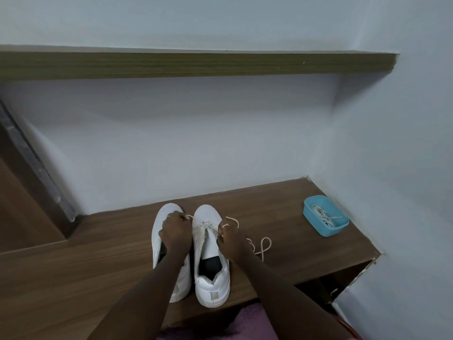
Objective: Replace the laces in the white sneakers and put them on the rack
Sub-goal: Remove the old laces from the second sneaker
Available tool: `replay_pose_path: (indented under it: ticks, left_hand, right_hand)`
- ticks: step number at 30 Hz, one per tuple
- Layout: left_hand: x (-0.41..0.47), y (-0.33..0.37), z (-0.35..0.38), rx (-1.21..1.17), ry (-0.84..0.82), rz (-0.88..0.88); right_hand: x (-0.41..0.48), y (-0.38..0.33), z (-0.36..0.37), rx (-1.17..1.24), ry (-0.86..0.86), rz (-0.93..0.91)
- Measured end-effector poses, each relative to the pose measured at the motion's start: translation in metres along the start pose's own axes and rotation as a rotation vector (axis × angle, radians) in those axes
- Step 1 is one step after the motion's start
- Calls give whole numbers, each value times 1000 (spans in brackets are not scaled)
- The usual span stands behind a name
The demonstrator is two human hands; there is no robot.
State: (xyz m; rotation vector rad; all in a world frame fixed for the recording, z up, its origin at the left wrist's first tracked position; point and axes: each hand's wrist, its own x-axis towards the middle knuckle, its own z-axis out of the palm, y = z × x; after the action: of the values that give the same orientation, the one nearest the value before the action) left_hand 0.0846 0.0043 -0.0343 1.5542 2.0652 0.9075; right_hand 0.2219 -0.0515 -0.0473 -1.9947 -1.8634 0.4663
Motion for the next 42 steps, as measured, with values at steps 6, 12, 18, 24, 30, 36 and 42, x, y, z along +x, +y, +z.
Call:
replay_pose_path:
  ticks: [6, 12, 18, 24, 30, 36, 42]
  left_hand:
    - [12, -9, -15, -102, -65, -56]
    - [-8, 11, 5, 519, -289, 436]
    - [-16, 16, 14, 778, -258, 502]
    - [-12, 12, 2, 524, -169, 268]
    - [13, -4, -14, 237, 52, -77]
    - [5, 7, -11, 316, -94, 97]
    - [-15, 21, 10, 761, -331, 498]
  right_hand:
    - [-6, -4, 2, 7, 27, 34]
    - [-7, -6, -1, -7, 35, 20]
    - [-7, -7, -5, 16, 0, -12]
    - [-6, -6, -7, 19, -15, -6]
    - [-8, -7, -11, -53, 27, -58]
    - [-7, -7, -11, -79, 21, -48]
    - [-6, -7, -9, -62, 20, -57]
